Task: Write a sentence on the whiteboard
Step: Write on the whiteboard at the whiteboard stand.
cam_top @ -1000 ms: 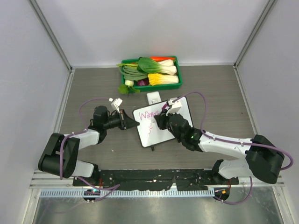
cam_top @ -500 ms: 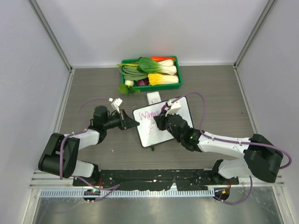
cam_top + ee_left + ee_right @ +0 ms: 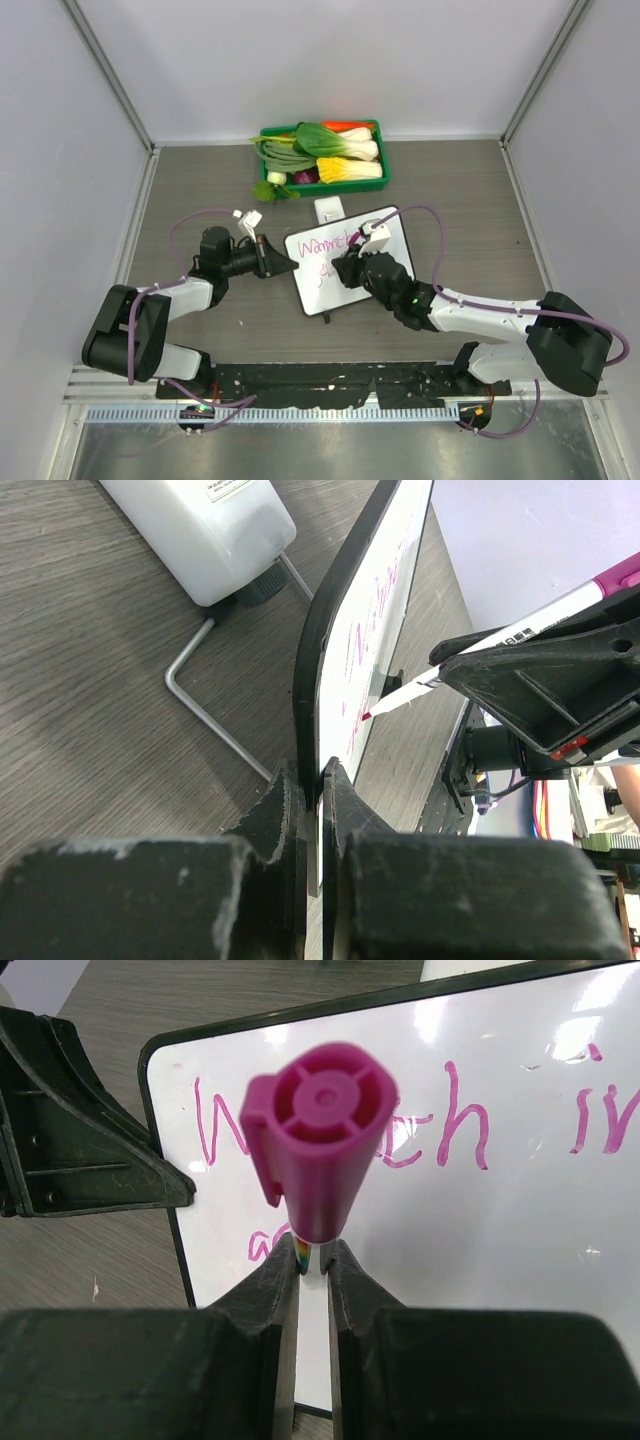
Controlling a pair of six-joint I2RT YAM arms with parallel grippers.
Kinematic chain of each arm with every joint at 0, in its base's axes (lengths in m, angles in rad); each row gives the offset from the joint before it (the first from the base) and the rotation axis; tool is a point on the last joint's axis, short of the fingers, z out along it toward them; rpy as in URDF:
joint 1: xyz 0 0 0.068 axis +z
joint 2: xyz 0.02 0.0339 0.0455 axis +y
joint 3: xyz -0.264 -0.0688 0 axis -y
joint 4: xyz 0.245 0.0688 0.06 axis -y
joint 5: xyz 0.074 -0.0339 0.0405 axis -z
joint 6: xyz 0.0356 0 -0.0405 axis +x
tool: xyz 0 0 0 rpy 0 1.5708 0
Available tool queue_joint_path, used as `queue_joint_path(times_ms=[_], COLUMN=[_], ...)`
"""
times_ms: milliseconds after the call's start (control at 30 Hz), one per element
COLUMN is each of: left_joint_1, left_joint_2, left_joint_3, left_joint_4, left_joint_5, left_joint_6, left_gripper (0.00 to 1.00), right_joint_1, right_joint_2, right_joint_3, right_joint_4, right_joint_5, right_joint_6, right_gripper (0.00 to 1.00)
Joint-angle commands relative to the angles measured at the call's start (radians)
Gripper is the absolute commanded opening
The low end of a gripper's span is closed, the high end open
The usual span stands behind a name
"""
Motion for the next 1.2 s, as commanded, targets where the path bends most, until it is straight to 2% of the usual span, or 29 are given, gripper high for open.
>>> queue_joint_path(times_ms=[0,767,1167], left_joint_1=[0.005,0.004,0.004], left_joint_2=[0.018,0.013,0.016], left_joint_3=[0.000,-0.003,-0.003], left_joint_4=[-0.042,-0.042,-0.040], left_joint_5=[-0.097,-0.098,-0.095], left_joint_6=[0.084,0.084,0.083], left_gripper=[0.00,0.00,0.00], right_joint_1=[-0.002,-0.004,-0.004], right_joint_2=[-0.008,0.003,-0.003], right_joint_3=[-0.010,0.063,0.036], right_joint_4=[0.002,0.043,-0.007], right_joint_5=[0.024,0.141,0.067], right_joint_6=[0.005,-0.041,-0.024], right_gripper=[0.01,0.01,0.01])
